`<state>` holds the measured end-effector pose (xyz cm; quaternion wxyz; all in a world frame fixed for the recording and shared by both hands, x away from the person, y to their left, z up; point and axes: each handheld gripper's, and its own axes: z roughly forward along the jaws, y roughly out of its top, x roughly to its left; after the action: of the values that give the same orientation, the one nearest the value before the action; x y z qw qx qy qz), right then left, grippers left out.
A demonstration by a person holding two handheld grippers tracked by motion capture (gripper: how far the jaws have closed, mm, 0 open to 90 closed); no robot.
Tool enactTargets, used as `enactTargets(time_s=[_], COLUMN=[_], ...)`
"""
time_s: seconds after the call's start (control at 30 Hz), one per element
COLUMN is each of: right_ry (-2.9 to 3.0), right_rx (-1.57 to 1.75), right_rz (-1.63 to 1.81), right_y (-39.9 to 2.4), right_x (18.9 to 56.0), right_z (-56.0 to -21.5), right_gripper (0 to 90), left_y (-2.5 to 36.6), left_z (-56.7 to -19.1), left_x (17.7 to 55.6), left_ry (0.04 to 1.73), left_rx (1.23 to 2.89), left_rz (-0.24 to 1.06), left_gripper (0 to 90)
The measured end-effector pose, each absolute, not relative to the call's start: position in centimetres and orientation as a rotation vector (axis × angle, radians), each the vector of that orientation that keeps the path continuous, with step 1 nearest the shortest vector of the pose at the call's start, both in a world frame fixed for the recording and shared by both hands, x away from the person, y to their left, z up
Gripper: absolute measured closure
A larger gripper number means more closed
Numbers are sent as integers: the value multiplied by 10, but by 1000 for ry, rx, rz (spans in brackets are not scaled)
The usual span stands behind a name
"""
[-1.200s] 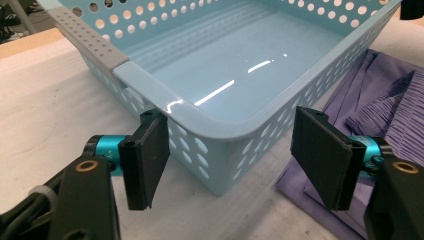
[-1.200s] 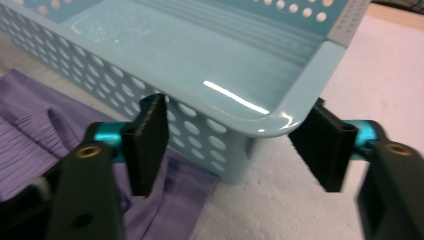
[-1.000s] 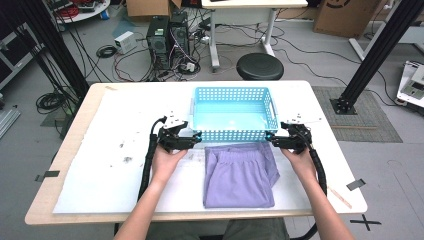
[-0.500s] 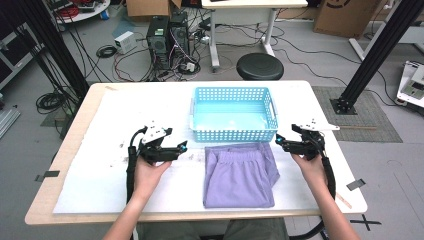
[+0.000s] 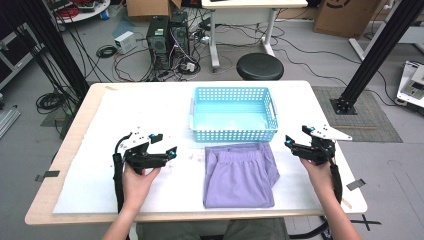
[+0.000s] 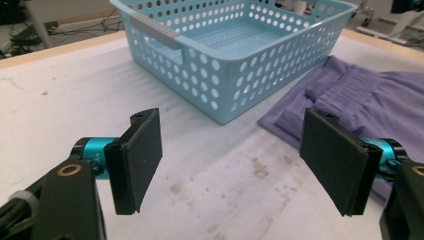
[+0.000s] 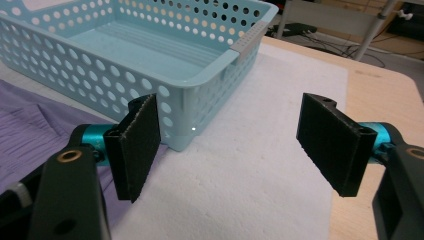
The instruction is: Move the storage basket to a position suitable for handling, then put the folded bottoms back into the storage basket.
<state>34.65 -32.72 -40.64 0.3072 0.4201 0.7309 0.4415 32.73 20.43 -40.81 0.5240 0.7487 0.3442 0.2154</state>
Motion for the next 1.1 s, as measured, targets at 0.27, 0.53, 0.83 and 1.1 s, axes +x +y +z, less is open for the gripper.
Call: enactTargets(time_s=[0.27, 0.53, 0.83, 1.1], right_ry=[1919, 1927, 1912, 1896], right_rx=[1101, 1091, 1077, 1063], right_rz=[1174, 1169, 1174, 1189], right_y=[-329, -326, -328, -322], right_x=[344, 343, 340, 332], right_z=[-405, -406, -404, -402], right_gripper=[260, 260, 260, 260], left_y=[221, 221, 215, 204], left_z=[-408, -409, -408, -411], left_x=[320, 319, 318, 311], left_ry=[832, 836, 826, 852], left_rx=[1737, 1749, 1745, 1749], left_rz=[553, 552, 532, 450], left_gripper=[253, 253, 252, 264])
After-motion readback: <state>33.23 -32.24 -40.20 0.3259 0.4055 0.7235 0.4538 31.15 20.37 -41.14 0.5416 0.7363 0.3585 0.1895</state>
